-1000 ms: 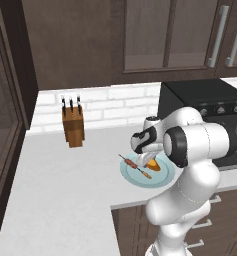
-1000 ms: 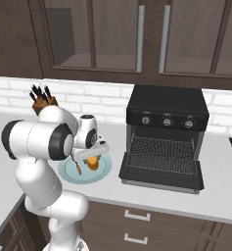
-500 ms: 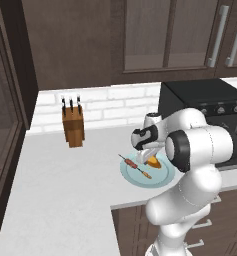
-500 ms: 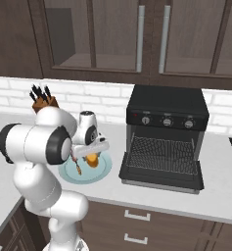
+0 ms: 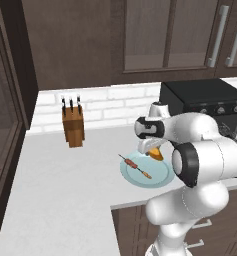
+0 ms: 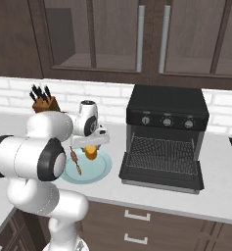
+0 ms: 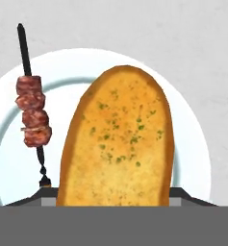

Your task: Pick up the kebab skewer and baguette bread, and place them inside the toaster oven. Close the toaster oven door and start by setting the timer.

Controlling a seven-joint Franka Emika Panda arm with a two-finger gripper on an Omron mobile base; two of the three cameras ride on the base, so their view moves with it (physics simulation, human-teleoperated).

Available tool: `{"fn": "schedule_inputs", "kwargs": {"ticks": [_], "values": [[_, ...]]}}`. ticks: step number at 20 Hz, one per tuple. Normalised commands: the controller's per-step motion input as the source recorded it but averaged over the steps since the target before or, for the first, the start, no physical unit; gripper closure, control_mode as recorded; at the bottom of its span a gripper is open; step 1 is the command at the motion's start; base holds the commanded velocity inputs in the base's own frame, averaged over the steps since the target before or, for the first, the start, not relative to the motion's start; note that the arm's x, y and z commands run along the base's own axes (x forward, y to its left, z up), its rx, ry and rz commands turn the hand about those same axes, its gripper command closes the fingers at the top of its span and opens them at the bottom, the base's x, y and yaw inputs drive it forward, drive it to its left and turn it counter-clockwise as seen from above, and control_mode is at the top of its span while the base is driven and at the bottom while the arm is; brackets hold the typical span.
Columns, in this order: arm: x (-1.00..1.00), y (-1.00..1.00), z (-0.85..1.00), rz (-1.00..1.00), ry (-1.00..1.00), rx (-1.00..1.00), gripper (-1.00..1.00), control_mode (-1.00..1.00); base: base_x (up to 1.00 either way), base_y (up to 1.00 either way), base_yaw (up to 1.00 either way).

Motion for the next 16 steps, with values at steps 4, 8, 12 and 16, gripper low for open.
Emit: {"fn": "schedule_inputs", "kwargs": {"ticks": [4,8,12,16], "values": [[-0.38,-0.20,0.35,-0.19,-0.02,0.07,1.00,-1.00,0.00,0.00,0.00],[-0.56,-0.10,0.20,-0.25,-0.01,0.04,1.00,-1.00,0.00,0.00,0.00],[-0.45,-0.01,0.33,-0.24,0.00,0.02,1.00,-1.00,0.00,0.00,0.00],[-0.36,0.00,0.42,-0.20,-0.03,0.00,1.00,-1.00,0.00,0.00,0.00]]}}
